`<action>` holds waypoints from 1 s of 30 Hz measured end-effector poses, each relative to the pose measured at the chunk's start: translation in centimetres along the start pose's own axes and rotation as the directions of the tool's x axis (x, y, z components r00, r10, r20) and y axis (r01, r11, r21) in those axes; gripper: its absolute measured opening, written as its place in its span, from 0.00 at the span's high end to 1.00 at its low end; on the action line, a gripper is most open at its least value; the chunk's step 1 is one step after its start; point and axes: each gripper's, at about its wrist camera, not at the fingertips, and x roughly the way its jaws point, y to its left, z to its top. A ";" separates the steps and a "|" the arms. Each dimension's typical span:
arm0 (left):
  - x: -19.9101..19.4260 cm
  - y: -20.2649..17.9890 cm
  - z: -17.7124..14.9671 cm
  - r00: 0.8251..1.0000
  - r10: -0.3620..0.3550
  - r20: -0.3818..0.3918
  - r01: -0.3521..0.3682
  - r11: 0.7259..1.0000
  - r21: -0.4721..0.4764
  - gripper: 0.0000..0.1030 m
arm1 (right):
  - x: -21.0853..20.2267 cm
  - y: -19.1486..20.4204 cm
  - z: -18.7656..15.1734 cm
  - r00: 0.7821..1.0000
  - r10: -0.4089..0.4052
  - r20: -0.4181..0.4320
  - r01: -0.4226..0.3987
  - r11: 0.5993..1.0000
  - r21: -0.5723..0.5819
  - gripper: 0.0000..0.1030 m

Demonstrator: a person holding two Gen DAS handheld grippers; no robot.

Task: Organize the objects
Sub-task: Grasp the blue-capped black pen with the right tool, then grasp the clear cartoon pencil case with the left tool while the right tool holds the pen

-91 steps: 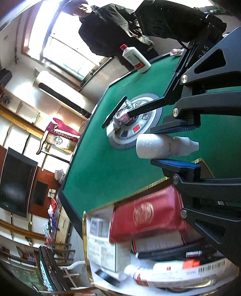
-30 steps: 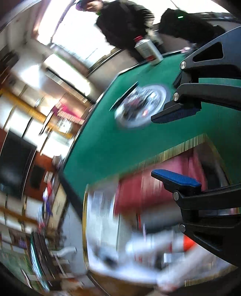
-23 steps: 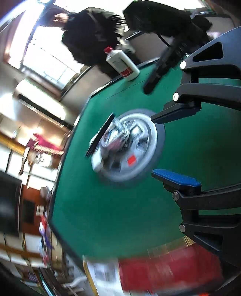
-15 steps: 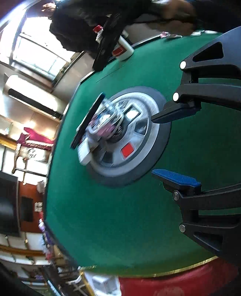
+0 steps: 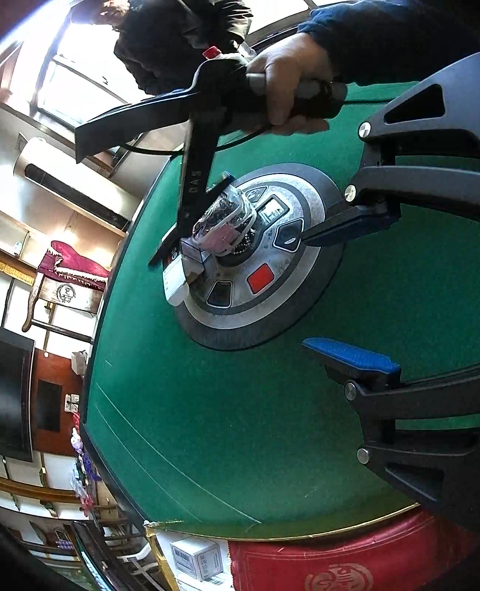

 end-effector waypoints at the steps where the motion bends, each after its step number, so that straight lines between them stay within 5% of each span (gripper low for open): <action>1: 0.0 0.0 -0.1 1.000 -0.004 -0.003 0.004 1.000 -0.002 0.56 | -0.2 0.2 -0.5 0.999 -0.030 -0.009 0.030 0.999 -0.011 0.88; 8: 0.3 0.2 0.1 1.000 -0.002 -0.002 0.002 1.000 -0.015 0.56 | -3.2 1.3 -5.1 1.000 -0.002 -0.016 0.002 1.000 0.006 0.88; 11: 0.3 -0.2 0.1 1.000 -0.014 0.000 0.014 1.000 0.003 0.56 | -5.9 0.9 -7.8 0.989 0.145 0.007 -0.144 0.982 0.123 0.88; 15: 0.1 -1.3 0.1 0.999 -0.036 0.023 0.034 0.998 0.059 0.56 | -9.8 -0.4 -11.5 0.942 0.310 0.129 -0.335 0.886 0.320 0.88; 22: 0.5 -4.4 1.9 0.999 -0.034 0.002 0.034 0.983 0.183 0.56 | -15.1 -5.4 -16.6 0.877 0.320 0.358 -0.465 0.750 0.470 0.88; 24: 0.9 -6.0 3.0 1.000 -0.018 -0.003 0.019 0.965 0.262 0.56 | -15.0 -6.4 -16.8 0.863 0.332 0.379 -0.493 0.713 0.498 0.88; 26: 1.8 -7.6 4.3 1.000 0.019 -0.011 -0.014 0.934 0.358 0.56 | -15.2 -6.7 -16.6 0.861 0.328 0.388 -0.495 0.716 0.492 0.88; 30: 4.5 -10.9 6.6 0.992 0.104 -0.072 -0.047 0.832 0.553 0.56 | -15.9 -6.4 -16.3 0.846 0.336 0.414 -0.516 0.714 0.474 0.88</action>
